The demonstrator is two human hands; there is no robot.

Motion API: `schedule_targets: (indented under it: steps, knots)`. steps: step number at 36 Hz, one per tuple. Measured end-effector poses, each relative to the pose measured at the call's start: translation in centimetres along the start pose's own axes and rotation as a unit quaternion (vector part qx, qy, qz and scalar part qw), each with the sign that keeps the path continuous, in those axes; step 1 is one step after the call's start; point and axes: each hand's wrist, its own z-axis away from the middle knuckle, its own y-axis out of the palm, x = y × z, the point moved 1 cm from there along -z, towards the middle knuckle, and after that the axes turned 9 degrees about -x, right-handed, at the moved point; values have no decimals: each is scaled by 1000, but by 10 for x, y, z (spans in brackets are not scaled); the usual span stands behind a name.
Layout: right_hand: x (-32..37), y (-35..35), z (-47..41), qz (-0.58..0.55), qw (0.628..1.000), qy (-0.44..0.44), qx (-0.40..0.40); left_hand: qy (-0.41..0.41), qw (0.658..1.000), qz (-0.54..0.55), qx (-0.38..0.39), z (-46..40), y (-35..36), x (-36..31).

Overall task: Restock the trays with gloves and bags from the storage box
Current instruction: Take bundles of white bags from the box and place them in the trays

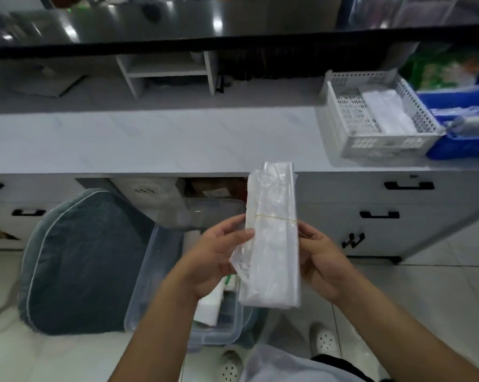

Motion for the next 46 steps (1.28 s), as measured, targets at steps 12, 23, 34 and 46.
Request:
schedule_targets:
  steps: [12, 23, 34, 46]
  knots:
    - [107, -204, -20, 109, 993, 18, 29, -29, 999, -35, 14, -85, 183, 35]
    - [185, -312, -30, 18, 998, -40, -38, -23, 974, -19, 223, -152, 303, 19]
    - [249, -346, -58, 29, 980, -141, -135, 58, 975, -167, 135, -212, 387, -12]
    - [358, -383, -128, 101, 969, -164, -155, 152, 951, -224, 148, -330, 458, -66]
